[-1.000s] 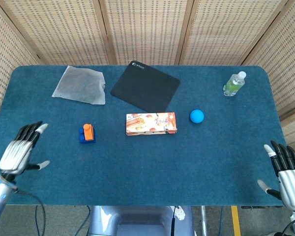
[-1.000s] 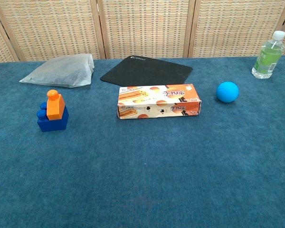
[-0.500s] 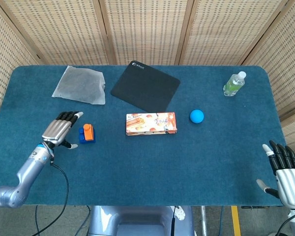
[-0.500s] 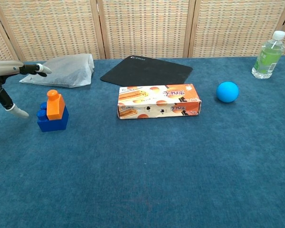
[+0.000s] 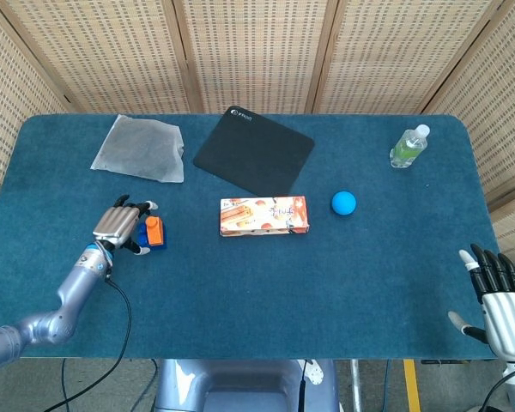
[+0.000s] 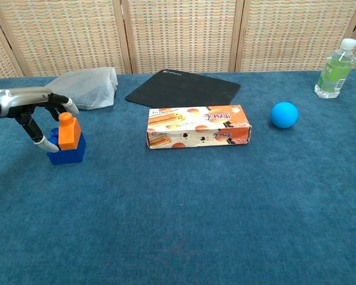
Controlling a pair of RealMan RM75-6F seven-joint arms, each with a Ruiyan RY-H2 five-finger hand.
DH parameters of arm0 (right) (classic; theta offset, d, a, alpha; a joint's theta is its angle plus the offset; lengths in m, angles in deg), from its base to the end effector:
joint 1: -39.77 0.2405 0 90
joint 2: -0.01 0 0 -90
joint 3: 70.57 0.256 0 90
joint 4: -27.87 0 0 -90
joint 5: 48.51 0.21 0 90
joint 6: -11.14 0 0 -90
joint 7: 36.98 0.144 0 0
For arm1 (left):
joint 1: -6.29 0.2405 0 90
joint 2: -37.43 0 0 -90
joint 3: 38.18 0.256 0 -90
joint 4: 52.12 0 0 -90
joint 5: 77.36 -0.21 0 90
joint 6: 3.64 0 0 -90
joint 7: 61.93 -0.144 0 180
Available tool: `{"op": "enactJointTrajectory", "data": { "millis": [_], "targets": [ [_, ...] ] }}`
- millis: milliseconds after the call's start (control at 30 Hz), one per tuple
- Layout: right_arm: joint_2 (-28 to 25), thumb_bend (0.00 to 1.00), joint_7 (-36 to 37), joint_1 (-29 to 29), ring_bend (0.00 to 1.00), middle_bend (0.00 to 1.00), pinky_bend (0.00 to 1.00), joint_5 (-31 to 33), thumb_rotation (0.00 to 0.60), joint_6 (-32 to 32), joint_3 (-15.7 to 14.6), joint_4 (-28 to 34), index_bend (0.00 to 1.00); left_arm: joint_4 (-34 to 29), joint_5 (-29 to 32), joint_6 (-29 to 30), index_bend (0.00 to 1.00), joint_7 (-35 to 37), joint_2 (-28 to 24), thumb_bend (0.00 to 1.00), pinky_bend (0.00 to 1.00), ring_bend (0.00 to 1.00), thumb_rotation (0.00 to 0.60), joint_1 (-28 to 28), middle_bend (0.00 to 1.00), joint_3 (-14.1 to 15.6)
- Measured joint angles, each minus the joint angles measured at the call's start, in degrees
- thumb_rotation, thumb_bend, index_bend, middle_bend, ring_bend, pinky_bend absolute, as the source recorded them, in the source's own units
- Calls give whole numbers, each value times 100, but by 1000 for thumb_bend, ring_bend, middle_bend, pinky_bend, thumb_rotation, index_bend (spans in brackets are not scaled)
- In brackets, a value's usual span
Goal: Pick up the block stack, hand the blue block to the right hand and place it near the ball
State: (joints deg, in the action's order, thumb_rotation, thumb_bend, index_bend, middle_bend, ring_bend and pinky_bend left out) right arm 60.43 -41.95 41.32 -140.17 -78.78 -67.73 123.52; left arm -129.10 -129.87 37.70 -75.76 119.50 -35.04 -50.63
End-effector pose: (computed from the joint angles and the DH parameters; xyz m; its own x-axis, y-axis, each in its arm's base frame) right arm -0.2962 -0.1622 0.1795 0.4811 0.0637 0.8743 -0.8732 -0.0532 0.4844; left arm -0.2231 0.3795 0.0225 0.3783 0.4129 0.8285 0.9248 -0.1289 -0.3580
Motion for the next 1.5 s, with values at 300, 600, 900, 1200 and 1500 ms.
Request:
{"op": "enactJointTrajectory", "data": {
  "millis": [300, 600, 900, 1200, 1500],
  "targets": [
    [1, 0, 103, 18, 0, 0, 0, 74, 600, 44, 19, -44, 0, 415, -59, -4, 504, 331, 373, 108, 45, 366, 600, -175, 481, -80],
    [-17, 0, 180, 13, 0, 0, 0, 66, 600, 48, -3, -55, 0, 160, -359, 347, 560, 966, 95, 137, 53, 374, 600, -24, 509, -287],
    [0, 0, 120, 52, 0, 0, 0, 9, 600, 102, -27, -14, 0, -636, -738, 551, 576, 3153, -487, 149, 44, 374, 600, 448, 514, -777],
    [30, 0, 478, 434, 0, 0, 0, -443, 600, 241, 59, -129, 0, -1206, -1101, 354, 580, 6477, -684, 156, 6, 375, 600, 903, 514, -1322],
    [87, 0, 1578, 1420, 0, 0, 0, -906, 600, 751, 358, -378, 0, -1336, -1370, -181, 580, 8399, -54, 182, 0, 374, 600, 774, 514, -1652]
  ]
}}
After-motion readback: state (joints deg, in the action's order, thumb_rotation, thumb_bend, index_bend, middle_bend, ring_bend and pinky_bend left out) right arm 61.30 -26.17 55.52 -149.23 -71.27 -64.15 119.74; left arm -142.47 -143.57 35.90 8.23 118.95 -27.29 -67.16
